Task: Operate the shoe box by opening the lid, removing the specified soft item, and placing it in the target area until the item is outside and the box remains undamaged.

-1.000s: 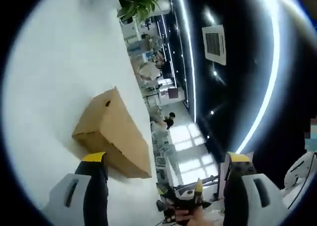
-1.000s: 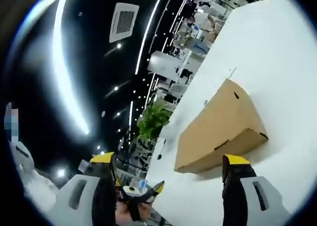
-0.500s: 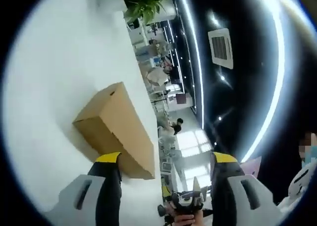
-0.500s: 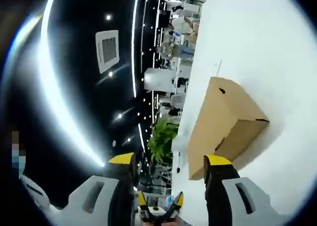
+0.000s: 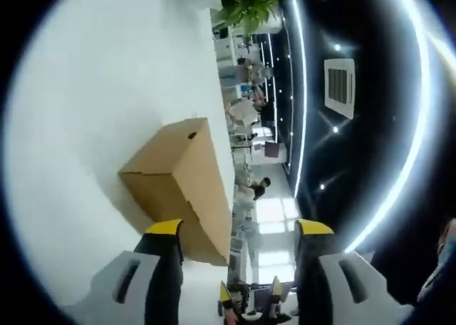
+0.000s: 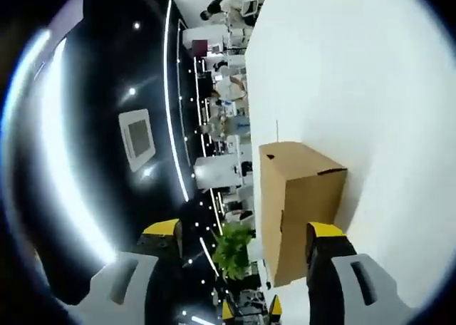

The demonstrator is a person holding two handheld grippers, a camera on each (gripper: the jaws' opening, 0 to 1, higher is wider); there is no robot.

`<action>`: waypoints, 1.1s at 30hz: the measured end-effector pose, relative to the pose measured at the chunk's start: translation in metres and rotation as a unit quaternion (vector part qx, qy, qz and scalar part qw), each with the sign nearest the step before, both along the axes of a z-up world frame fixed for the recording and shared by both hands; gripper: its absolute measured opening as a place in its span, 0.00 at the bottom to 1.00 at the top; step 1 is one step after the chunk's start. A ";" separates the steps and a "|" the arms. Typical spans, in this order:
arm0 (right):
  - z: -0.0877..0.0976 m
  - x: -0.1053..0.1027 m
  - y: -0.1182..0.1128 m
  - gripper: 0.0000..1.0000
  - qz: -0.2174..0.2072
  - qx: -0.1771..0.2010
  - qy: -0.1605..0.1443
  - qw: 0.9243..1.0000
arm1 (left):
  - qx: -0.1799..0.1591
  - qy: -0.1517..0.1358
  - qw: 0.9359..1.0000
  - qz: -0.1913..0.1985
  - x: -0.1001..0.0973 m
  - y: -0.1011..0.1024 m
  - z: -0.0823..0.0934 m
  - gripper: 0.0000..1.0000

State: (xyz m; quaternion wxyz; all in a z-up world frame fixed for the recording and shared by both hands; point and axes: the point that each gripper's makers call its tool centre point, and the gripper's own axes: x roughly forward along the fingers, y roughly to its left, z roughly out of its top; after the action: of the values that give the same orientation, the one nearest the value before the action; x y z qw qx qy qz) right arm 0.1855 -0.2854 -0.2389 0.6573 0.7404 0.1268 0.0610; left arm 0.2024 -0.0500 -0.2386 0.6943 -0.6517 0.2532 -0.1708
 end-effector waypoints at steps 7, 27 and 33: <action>-0.007 0.016 -0.006 0.55 -0.003 -0.028 0.010 1.000 | -0.049 0.033 0.998 0.039 0.003 -0.003 -0.015 0.61; -0.036 0.029 0.000 0.60 0.032 -0.057 0.040 0.997 | 0.025 0.043 0.995 0.088 0.023 0.018 -0.053 0.47; -0.042 0.030 -0.005 0.57 0.029 -0.061 0.047 0.997 | 0.015 0.044 0.995 0.093 0.029 0.021 -0.060 0.45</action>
State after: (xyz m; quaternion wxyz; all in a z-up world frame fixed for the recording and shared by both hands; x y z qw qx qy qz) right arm 0.2160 -0.2907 -0.2806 0.6924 0.6971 0.1825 0.0370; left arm 0.2316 -0.0295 -0.2984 0.7049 -0.6689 0.2244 -0.0734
